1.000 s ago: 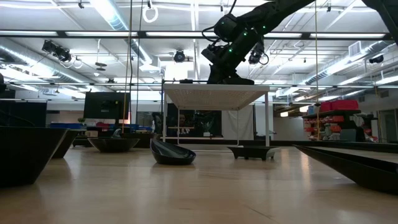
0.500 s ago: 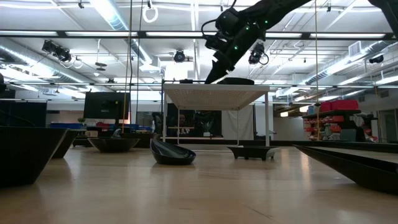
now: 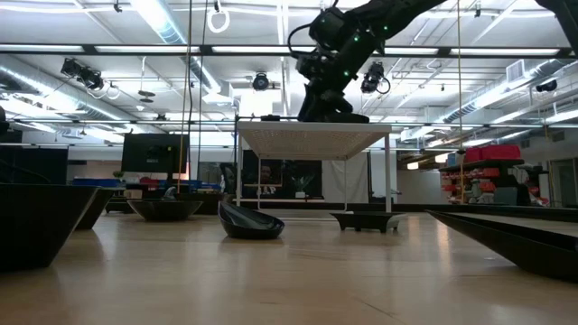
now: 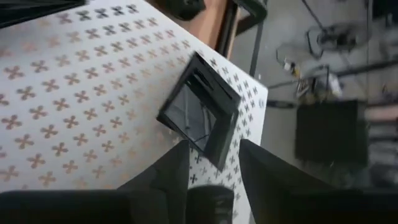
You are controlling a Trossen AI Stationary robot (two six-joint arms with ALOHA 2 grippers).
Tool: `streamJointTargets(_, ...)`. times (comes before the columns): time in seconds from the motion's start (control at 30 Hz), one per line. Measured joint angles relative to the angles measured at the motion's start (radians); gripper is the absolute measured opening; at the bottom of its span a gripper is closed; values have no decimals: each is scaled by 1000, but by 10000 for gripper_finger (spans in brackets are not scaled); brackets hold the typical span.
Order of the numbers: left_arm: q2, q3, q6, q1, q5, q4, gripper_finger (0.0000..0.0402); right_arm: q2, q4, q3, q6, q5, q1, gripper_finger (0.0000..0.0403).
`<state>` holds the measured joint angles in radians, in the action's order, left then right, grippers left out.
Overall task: Pick & Place Mini shaped plates
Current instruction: Stack the square plate on top of the square plate on the shelf
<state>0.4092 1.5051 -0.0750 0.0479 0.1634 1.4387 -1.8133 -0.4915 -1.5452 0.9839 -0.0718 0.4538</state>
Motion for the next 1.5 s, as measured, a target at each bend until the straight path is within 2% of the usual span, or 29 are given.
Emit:
streamJointTargets(0.3, 0, 0, 0, 0, 0, 0, 3, 0, 3, 0, 280, 0, -20, 139)
streamJointTargets(0.57, 0, 0, 0, 0, 0, 0, 3, -1, 4, 0, 388, 0, -20, 130)
streamJointTargets(1.03, 0, 0, 0, 0, 0, 0, 3, -26, 15, 2, 416, -2, -22, 130)
streamJointTargets(1.23, 0, 0, 0, 0, 0, 0, 3, -39, 43, 1, 466, -51, -22, 130)
streamJointTargets(1.5, 0, 0, 0, 0, 0, 0, 3, -40, 40, 1, 472, -52, -22, 130)
